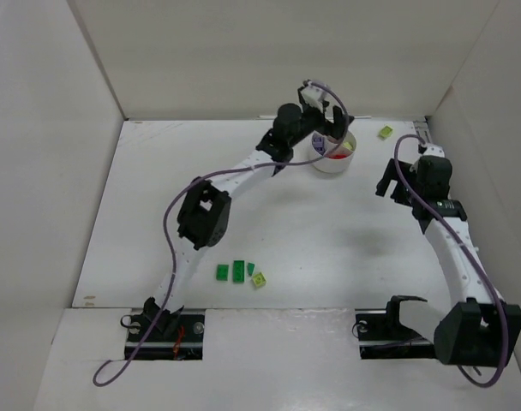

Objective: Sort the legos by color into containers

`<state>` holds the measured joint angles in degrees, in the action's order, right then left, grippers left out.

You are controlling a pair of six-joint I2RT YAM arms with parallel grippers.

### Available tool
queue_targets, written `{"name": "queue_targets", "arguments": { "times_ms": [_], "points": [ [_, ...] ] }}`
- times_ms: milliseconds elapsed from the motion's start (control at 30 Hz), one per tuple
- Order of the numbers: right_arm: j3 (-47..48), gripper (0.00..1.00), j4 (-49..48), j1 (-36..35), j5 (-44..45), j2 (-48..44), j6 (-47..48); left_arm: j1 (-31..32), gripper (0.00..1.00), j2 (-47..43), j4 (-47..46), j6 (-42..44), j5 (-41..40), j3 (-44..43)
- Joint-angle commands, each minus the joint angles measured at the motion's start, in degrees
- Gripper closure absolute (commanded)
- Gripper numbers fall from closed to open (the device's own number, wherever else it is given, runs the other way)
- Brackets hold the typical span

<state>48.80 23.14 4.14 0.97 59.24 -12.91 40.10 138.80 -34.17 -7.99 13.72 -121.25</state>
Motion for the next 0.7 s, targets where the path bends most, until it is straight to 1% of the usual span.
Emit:
{"name": "queue_targets", "arguments": {
  "times_ms": [0,33,67,100,167,200,233,267,300,333,400,433,467,533,567,633,667],
  "points": [
    [8.49,0.00,-5.03,0.34,-0.01,7.95,-0.36,-3.44,0.00,-19.13,-4.59,-4.83,4.21,6.44],
    [10.60,0.00,-5.03,0.34,1.56,10.25,-0.36,-4.84,0.00,-21.53,-3.63,-6.24,4.21,8.29],
    [12.79,0.00,-4.16,0.34,2.62,12.45,-0.36,-5.37,0.00,-23.73,0.12,-6.86,3.61,11.36],
    [16.64,0.00,-4.85,0.34,2.63,16.74,-0.36,-5.99,0.00,-28.10,2.77,-6.86,2.90,12.61],
    [20.71,0.00,-5.46,0.34,5.34,21.15,0.16,-7.92,0.00,-31.91,9.18,-8.18,0.88,14.72],
    [25.25,0.00,-5.47,0.34,6.31,23.61,0.16,-8.62,0.00,-33.84,13.65,-8.18,0.35,18.21],
    [28.08,0.00,-4.95,0.34,7.11,28.95,0.16,-9.24,0.00,-37.86,15.70,-8.18,-0.78,20.33],
    [30.81,0.00,-4.94,0.34,8.94,31.87,0.16,-10.38,0.00,-39.90,17.46,-8.18,-3.41,22.53],
    [33.88,0.00,-3.55,0.95,8.96,34.86,0.16,-10.39,0.00,-41.84,20.52,-8.18,-5.17,26.99],
    [40.70,0.00,-0.58,1.65,8.96,40.89,-0.62,-11.26,0.00,-45.51,21.86,-8.18,-7.10,29.21],
    [46.45,0.00,-0.02,1.66,8.96,46.55,-1.24,-13.11,0.00,-48.87,24.49,-8.18,-10.10,32.82],
    [52.22,0.00,0.59,1.66,8.96,49.45,-1.24,-13.98,0.00,-50.28,26.25,-8.79,-10.11,36.23],
    [55.15,0.00,1.46,1.66,9.92,54.87,-1.24,-14.95,0.00,-53.17,26.79,-9.67,-10.11,37.91],
    [61.21,0.00,3.13,1.66,11.16,60.52,-1.85,-17.94,0.00,-55.47,27.31,-10.90,-10.11,42.04],
    [67.86,0.00,4.62,1.66,11.16,66.03,-1.86,-18.91,0.00,-57.05,27.32,-11.60,-10.11,43.19],
    [73.96,0.00,5.25,1.66,11.16,70.72,-3.26,-21.28,0.00,-57.68,27.93,-11.61,-9.50,44.69],
    [79.47,0.00,5.25,1.66,11.16,72.92,-3.27,-21.81,0.00,-58.20,28.54,-11.61,-9.50,45.31]
  ]
}}
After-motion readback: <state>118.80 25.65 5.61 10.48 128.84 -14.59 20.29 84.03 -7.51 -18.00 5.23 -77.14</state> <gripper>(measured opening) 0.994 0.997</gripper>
